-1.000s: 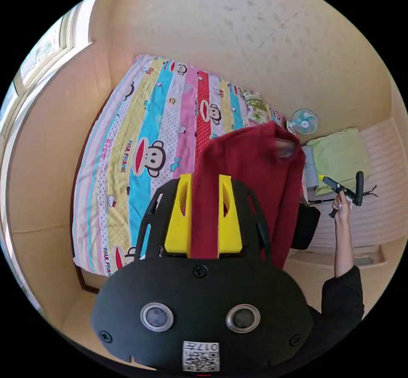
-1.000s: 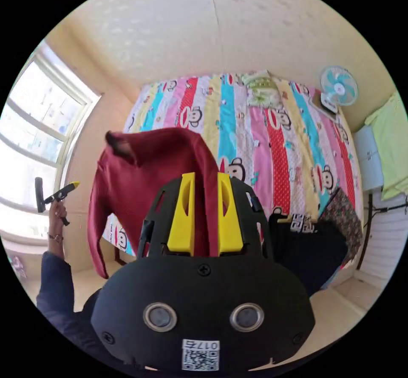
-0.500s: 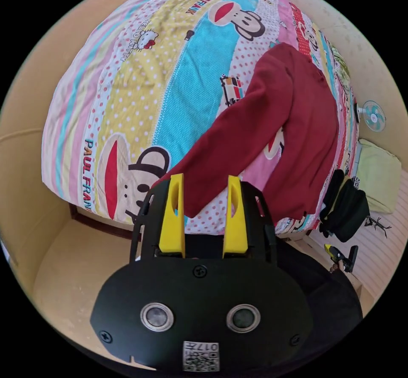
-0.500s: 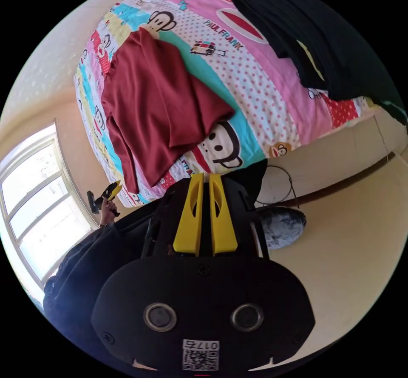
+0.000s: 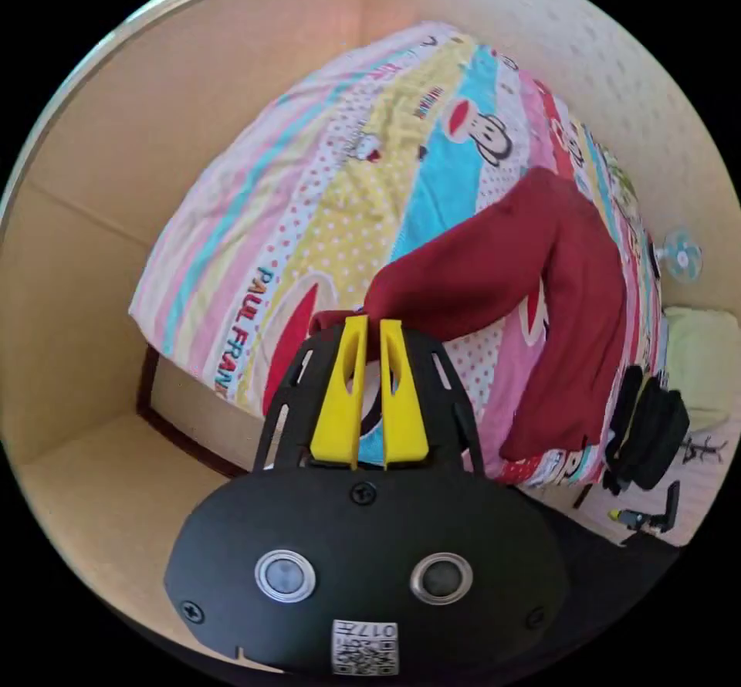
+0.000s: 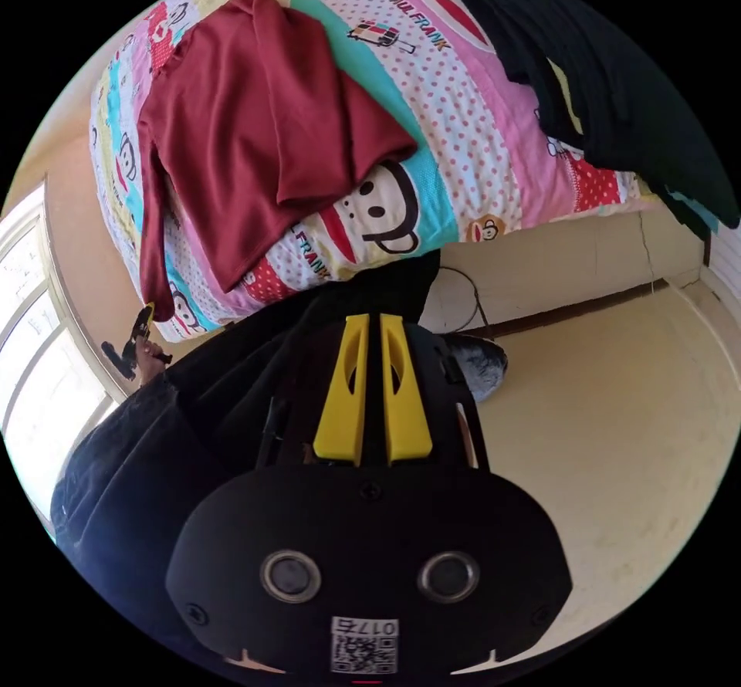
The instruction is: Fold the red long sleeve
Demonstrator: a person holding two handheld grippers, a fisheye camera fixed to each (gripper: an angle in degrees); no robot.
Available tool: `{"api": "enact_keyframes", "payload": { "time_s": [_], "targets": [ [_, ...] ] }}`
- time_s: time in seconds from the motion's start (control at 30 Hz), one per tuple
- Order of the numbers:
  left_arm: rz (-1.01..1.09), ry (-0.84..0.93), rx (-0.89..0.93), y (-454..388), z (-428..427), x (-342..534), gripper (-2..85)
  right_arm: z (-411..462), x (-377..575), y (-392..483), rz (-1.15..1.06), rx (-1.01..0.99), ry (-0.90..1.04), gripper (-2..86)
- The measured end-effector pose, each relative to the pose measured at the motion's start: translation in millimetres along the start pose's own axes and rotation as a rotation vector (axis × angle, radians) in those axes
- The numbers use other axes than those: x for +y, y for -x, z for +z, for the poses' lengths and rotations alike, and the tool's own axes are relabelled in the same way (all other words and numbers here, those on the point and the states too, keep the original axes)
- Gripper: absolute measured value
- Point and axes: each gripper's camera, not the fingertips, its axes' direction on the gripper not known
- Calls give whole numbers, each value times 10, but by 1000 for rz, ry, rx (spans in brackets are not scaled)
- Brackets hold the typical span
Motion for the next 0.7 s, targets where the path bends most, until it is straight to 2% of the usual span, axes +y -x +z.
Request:
{"api": "enact_keyframes", "payload": {
  "time_s": [0.07, 0.13, 0.43, 0.57, 0.7],
  "targets": [
    [-200, 64, 130, 635, -46, 61, 30, -139, -166, 100, -63, 18, -2, 41],
    [-302, 96, 29, 911, -90, 165, 35, -247, -395, 206, -133, 19, 12, 50],
    [-234, 27, 105, 983, -810, 903, 55, -343, -1816, 672, -379, 84, 187, 109],
    [-152, 82, 126, 830, -1027, 1220, 55, -30, -2199, 712, -446, 245, 281, 136],
    [-125, 112, 111, 780, -1250, 1447, 52, 239, -2332, 529, -453, 330, 337, 118]
  ]
}}
